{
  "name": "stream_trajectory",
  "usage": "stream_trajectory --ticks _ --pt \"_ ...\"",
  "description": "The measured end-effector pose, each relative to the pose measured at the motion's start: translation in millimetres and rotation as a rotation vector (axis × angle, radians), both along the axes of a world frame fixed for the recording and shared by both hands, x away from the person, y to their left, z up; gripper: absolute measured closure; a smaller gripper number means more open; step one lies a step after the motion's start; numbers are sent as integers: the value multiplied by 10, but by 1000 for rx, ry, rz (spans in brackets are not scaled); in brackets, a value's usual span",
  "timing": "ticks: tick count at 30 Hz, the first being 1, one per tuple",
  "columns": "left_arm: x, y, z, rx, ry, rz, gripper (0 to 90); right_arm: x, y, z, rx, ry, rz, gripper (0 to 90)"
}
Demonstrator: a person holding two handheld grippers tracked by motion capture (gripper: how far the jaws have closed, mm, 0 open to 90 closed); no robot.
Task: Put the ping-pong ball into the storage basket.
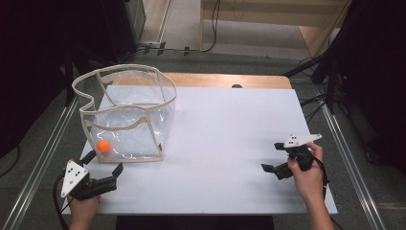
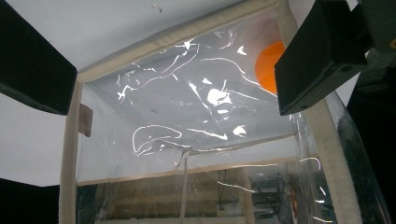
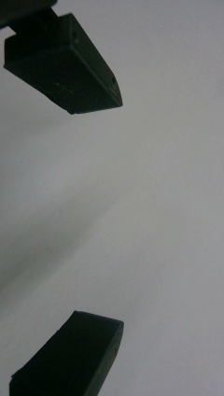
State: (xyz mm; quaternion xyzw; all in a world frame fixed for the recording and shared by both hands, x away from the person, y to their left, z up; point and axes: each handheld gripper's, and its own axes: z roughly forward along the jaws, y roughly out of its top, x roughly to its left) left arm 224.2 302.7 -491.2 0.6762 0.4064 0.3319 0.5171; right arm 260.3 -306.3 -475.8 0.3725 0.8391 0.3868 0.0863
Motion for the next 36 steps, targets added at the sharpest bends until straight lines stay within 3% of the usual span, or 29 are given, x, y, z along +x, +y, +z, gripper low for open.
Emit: stream_trajectory --ticks 10,21,29,36 --pt "-2 -8 -1 10 4 2 0 -144 -252 -97 61 -22 -48 0" --pt "-1 -23 -5 23 6 8 0 -236 -394 -239 122 -44 -83 0" --pt "-1 -24 -4 23 6 6 0 -351 -495 -275 166 -86 -116 0" --pt "5 1 0 1 12 6 0 -484 -609 -267 226 -152 -156 0"
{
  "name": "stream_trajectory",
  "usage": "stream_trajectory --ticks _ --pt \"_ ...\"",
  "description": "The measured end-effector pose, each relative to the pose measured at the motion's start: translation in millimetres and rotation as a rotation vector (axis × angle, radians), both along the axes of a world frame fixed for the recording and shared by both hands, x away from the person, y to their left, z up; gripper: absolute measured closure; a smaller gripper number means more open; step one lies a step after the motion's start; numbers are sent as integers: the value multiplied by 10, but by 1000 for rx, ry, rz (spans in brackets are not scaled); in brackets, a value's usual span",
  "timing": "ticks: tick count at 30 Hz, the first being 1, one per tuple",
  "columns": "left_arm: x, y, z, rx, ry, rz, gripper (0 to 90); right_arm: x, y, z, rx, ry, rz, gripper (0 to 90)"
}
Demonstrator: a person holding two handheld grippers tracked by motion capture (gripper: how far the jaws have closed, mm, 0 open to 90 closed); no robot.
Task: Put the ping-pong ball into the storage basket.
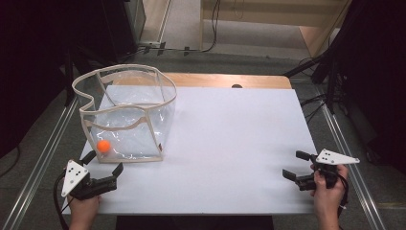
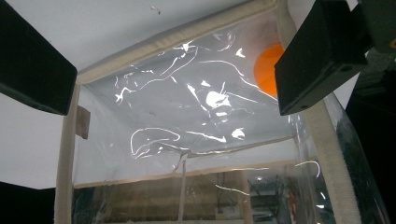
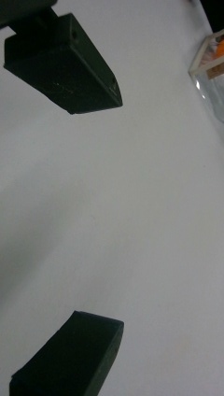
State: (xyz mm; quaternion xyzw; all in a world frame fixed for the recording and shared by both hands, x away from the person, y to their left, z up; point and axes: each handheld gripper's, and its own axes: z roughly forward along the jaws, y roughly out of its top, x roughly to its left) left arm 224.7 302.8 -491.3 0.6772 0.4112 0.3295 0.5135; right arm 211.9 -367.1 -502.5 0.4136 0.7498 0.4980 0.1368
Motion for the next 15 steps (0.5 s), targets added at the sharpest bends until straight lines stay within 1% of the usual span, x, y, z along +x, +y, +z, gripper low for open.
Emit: stream_trajectory --ticks 5,9,11,13,15 --pt "0 -1 0 -3 0 -1 0 -99 -85 -37 36 -47 -28 0" --pt "1 1 0 -5 -1 0 0 -114 -143 -54 88 -78 -45 0" --pt "2 3 0 -9 -1 2 0 -112 -155 -56 102 -84 -48 0" --pt "4 1 0 -7 -2 2 0 -109 -149 -60 97 -86 -48 0" --pt "6 -4 0 -1 -1 0 0 -105 -134 -60 86 -78 -47 0"
